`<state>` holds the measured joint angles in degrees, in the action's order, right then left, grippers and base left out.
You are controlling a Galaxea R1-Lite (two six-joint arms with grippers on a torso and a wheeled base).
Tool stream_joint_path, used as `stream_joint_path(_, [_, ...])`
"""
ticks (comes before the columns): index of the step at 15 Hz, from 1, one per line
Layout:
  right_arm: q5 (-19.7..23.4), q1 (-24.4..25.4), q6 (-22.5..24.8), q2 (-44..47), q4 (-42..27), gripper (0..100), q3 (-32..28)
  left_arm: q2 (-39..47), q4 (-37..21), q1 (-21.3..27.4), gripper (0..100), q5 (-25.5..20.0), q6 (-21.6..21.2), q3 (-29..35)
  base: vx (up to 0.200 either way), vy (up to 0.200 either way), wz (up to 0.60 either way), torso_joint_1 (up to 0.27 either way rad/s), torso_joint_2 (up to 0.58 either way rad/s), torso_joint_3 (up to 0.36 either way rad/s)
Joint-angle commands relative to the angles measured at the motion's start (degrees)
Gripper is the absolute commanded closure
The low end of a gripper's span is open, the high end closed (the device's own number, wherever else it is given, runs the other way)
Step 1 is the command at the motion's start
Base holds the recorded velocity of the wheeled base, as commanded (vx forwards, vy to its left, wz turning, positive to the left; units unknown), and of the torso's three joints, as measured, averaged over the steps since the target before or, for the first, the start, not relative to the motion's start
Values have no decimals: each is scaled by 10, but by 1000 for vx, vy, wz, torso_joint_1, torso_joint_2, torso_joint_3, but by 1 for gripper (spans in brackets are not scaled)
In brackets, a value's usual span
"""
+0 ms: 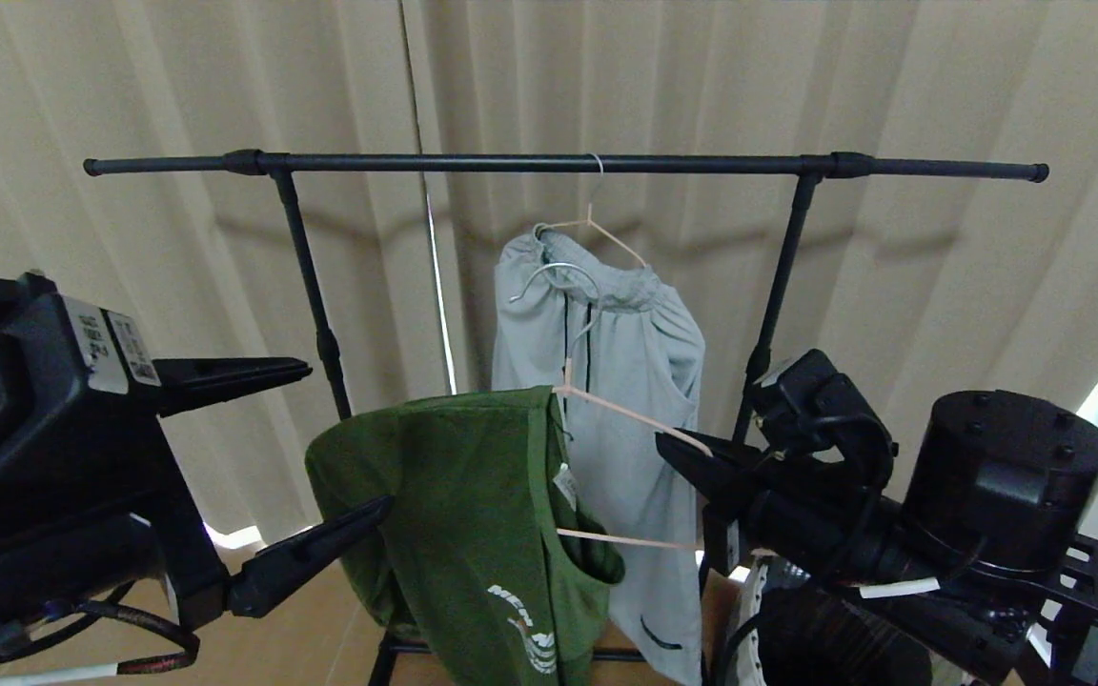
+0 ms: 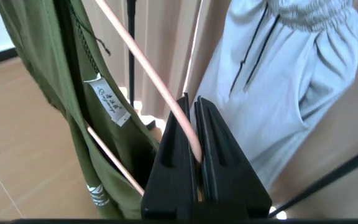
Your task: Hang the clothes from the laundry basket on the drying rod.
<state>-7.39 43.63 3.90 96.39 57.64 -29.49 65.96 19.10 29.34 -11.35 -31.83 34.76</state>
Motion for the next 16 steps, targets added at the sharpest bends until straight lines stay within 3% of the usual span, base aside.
stream_joint_path(1, [4, 0, 1, -13, 1, 100, 6, 22, 0, -24, 0, -11, -27, 3, 0, 0, 0, 0, 0, 0])
stream_joint_path(2, [14, 1, 1, -20, 1, 100, 9, 42, 1, -23, 0, -12, -55, 6, 0, 0, 0, 0, 0, 0])
stream_joint_path(9, [58, 2, 18, -34, 28, 100, 29, 123, 54, -22, 0, -11, -103, 32, 0, 0, 0, 0, 0, 0])
stream_joint_path(16, [59, 25, 17, -36, 28, 100, 30, 125, 54, -19, 0, -12, -106, 50, 0, 0, 0, 0, 0, 0])
